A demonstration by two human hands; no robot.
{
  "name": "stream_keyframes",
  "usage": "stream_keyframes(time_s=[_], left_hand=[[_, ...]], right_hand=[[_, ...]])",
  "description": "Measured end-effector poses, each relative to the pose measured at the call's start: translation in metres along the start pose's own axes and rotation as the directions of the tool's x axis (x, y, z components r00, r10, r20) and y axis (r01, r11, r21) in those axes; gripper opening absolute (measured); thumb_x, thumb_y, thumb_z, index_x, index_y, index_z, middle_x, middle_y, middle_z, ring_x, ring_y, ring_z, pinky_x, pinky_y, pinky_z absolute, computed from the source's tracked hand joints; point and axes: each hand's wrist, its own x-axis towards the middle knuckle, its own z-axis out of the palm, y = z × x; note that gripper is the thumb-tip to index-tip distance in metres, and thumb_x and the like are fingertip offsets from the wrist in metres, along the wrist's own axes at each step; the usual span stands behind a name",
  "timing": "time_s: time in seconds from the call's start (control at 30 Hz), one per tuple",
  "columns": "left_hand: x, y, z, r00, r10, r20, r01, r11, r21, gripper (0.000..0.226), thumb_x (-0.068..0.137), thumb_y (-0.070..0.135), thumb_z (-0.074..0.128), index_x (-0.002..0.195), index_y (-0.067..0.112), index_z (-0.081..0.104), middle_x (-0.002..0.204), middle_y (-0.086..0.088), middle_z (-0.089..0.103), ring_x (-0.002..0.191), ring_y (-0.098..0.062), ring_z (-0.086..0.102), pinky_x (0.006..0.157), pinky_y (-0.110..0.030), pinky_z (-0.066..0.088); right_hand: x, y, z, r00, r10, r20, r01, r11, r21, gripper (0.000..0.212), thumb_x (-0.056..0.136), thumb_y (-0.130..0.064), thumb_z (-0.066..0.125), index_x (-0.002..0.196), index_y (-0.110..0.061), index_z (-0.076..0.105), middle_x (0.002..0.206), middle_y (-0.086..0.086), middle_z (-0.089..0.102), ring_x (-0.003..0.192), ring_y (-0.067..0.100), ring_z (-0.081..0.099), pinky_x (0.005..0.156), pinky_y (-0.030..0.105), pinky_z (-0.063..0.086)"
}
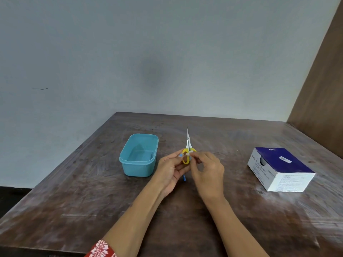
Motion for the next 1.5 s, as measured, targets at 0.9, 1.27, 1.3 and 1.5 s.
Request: stream_keyframes(time_s=[0.9,1.27,1.3,1.5], left_hand=[[-0.0006,0.0008,0.0019,0.999,-0.022,-0.034,0.022,1.000,-0.008,0.024,0.093,0.002,0.045,0.107,0.004,0.064,0.095,-0.013,0.071,0.085,-0.019,0.068,0.071,-0.025,0.059],[-0.0020,-0.0029,0.0020,0.995,-0.090,0.034,0.088,0.995,0.052,0.027,0.094,0.003,0.043,0.113,0.003,0.062,0.095,-0.011,0.071,0.084,-0.016,0.069,0.068,-0.025,0.058],[-0.0021,-0.0026,0.0019,0.996,-0.087,0.032,0.085,0.995,0.060,0.027,0.095,0.004,0.043,0.112,0.004,0.063,0.096,-0.011,0.071,0.085,-0.016,0.069,0.068,-0.025,0.057],[-0.0023,-0.0021,0.0008,0.996,-0.089,0.018,0.088,0.995,0.035,0.025,0.096,0.012,0.043,0.103,0.004,0.066,0.093,-0.014,0.071,0.084,-0.018,0.069,0.069,-0.026,0.057]], right_hand=[[-0.0006,-0.0053,-0.0021,0.999,-0.011,0.036,0.012,1.000,-0.028,0.010,0.074,-0.012,0.071,0.083,-0.015,0.069,0.076,-0.002,0.064,0.069,0.014,0.058,0.070,0.037,0.051],[0.0023,-0.0039,-0.0029,0.997,-0.013,-0.072,0.014,1.000,0.009,0.015,0.077,-0.014,0.062,0.089,-0.013,0.071,0.081,0.000,0.066,0.073,0.018,0.060,0.068,0.033,0.051],[0.0019,-0.0045,-0.0029,0.998,-0.025,-0.055,0.025,1.000,0.007,0.014,0.077,-0.014,0.063,0.088,-0.013,0.071,0.080,0.000,0.065,0.073,0.017,0.059,0.068,0.031,0.050],[0.0016,-0.0045,-0.0040,0.999,-0.044,-0.006,0.044,0.999,0.029,0.012,0.077,-0.012,0.068,0.088,-0.014,0.072,0.079,0.001,0.064,0.073,0.017,0.058,0.066,0.029,0.049]])
